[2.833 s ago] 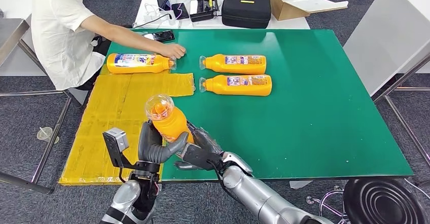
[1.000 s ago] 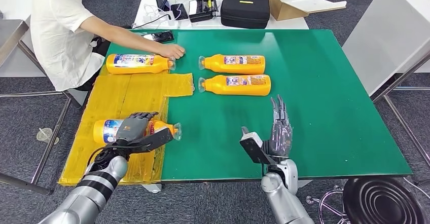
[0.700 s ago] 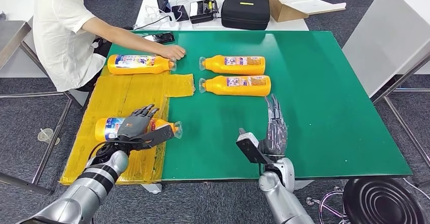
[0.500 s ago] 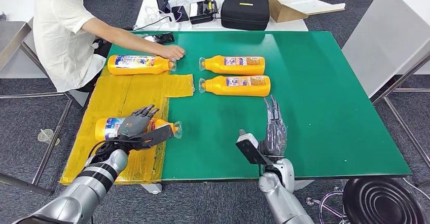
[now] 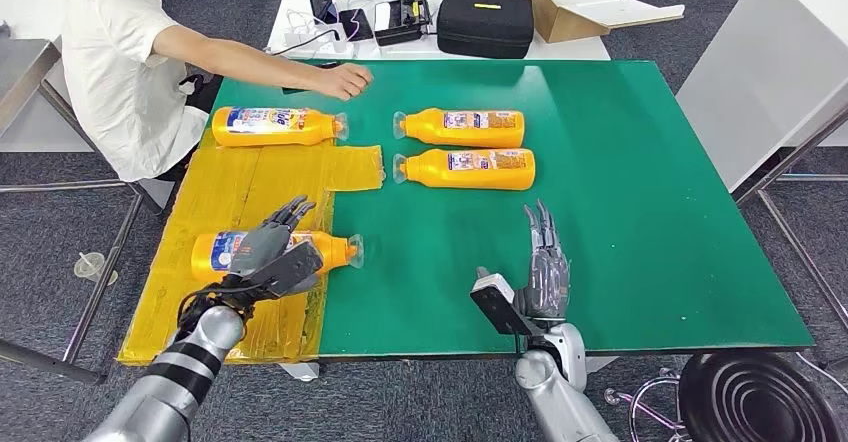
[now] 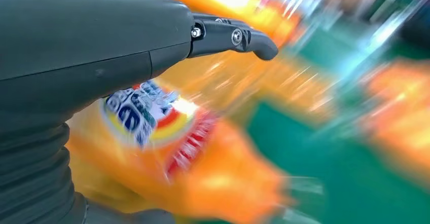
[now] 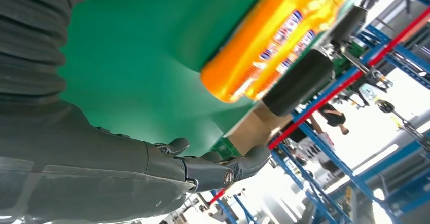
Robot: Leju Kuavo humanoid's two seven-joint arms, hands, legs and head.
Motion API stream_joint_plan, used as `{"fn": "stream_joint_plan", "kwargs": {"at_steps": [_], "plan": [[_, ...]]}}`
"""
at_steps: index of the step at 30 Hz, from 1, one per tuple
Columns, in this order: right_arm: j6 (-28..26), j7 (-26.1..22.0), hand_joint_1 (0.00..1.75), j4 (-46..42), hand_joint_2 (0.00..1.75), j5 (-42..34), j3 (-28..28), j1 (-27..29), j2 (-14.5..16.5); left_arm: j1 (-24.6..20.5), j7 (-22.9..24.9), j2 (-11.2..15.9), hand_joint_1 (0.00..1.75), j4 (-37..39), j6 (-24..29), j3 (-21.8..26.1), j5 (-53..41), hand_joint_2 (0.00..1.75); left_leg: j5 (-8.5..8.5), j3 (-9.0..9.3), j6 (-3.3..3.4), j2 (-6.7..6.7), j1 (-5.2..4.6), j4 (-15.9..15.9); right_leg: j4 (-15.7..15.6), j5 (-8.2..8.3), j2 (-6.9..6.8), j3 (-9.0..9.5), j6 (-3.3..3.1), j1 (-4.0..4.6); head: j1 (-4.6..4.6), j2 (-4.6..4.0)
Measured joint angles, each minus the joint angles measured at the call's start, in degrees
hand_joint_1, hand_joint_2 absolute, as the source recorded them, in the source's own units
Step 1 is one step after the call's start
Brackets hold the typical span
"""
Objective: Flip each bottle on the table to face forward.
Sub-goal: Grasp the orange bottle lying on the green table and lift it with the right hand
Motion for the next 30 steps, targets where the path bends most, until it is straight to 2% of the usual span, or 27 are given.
{"fn": "stream_joint_plan", "kwargs": {"at_steps": [3, 7, 22, 24, 26, 30], "plan": [[0.0, -0.4, 0.0, -0.1, 1.75, -0.4, 0.0, 1.0, 0.0, 5.7, -2.6, -1.5, 0.0, -11.0, 5.5, -0.4, 4.5, 1.75, -0.01, -0.21, 0.01, 0.0, -0.01, 0.0, 0.0, 0.0, 0.0, -0.18, 0.0, -0.01, 0.02, 0.0], [0.0, -0.9, 0.0, -0.1, 1.75, -0.5, 0.0, 1.3, 0.1, 9.1, -2.6, -2.1, 0.0, -19.0, 7.1, -1.7, 6.6, 1.75, -0.03, -0.27, 0.01, -0.01, -0.01, 0.0, 0.0, -0.01, -0.01, -0.26, 0.0, 0.01, 0.0, 0.0], [0.0, -0.9, 0.0, -0.3, 1.75, 1.0, 0.0, 1.2, -0.1, 14.6, -5.3, -2.0, 0.0, -28.3, 8.2, -4.1, 12.5, 1.75, -0.03, -0.29, 0.02, -0.01, -0.01, 0.0, 0.0, -0.01, -0.01, -0.27, 0.01, -0.01, 0.0, 0.0], [0.4, -1.8, 0.0, -0.9, 1.75, -1.6, 0.0, 1.4, -0.4, 15.3, -6.4, -2.2, 0.0, -28.9, 7.7, -4.7, 14.5, 1.75, -0.03, -0.29, 0.02, -0.02, -0.01, 0.0, 0.0, -0.01, -0.02, -0.29, 0.01, -0.01, 0.0, 0.0], [1.9, -3.7, 0.0, -2.9, 1.75, -7.6, 0.0, 2.1, -0.7, 15.5, -7.9, -2.6, 0.0, -29.1, 7.3, -5.4, 17.9, 1.75, -0.03, -0.3, 0.02, -0.06, -0.01, 0.0, 0.0, -0.01, -0.04, -0.3, 0.01, -0.01, 0.0, 0.0], [8.7, -6.7, 0.0, -11.9, 1.75, -21.6, -0.4, 5.7, -1.2, 15.0, -11.1, -4.4, 0.0, -28.8, 6.5, -6.6, 26.9, 1.75, -0.02, -0.33, 0.02, -0.1, -0.01, 0.0, 0.0, -0.01, -0.08, -0.33, 0.01, -0.01, -0.01, 0.0]]}}
